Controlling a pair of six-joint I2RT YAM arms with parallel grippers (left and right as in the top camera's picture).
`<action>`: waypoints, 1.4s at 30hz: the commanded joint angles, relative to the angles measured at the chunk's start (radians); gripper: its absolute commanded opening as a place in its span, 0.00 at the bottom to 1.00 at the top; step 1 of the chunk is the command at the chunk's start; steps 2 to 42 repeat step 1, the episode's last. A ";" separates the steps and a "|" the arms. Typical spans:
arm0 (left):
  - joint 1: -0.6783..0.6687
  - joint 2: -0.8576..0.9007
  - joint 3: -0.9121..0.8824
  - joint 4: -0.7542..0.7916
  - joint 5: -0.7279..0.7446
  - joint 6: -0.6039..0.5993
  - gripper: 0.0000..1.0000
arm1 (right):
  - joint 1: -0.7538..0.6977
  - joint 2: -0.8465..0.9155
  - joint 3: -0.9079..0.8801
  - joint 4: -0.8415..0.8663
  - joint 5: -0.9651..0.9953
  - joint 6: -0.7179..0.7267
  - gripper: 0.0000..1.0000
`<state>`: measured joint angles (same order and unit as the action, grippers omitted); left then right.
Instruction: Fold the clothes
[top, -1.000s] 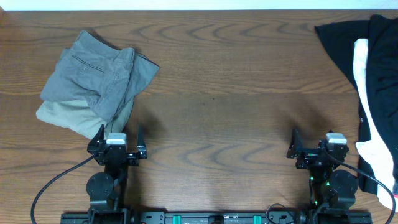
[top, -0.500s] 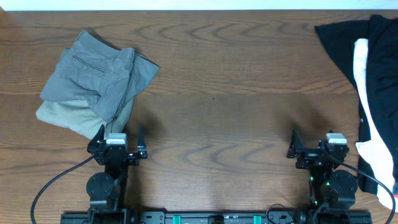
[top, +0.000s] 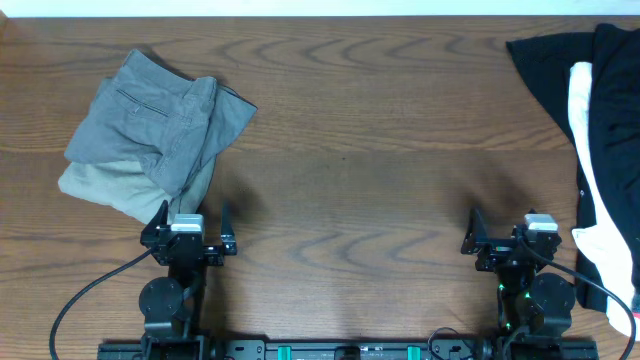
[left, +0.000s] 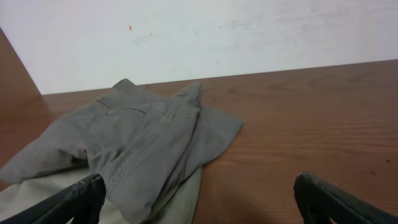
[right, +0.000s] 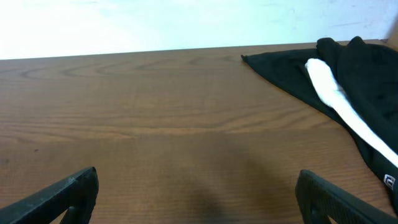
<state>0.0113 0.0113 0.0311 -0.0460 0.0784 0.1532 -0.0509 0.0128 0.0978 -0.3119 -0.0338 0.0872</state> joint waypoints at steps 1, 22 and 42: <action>0.003 -0.007 -0.027 -0.014 0.011 -0.016 0.98 | 0.013 -0.006 -0.002 0.001 -0.008 -0.006 0.99; 0.003 -0.007 -0.027 -0.014 0.011 -0.016 0.98 | 0.013 -0.006 -0.002 0.001 -0.008 -0.006 0.99; 0.003 -0.007 -0.027 -0.014 0.011 -0.016 0.98 | 0.013 -0.006 -0.002 0.001 -0.008 -0.006 0.99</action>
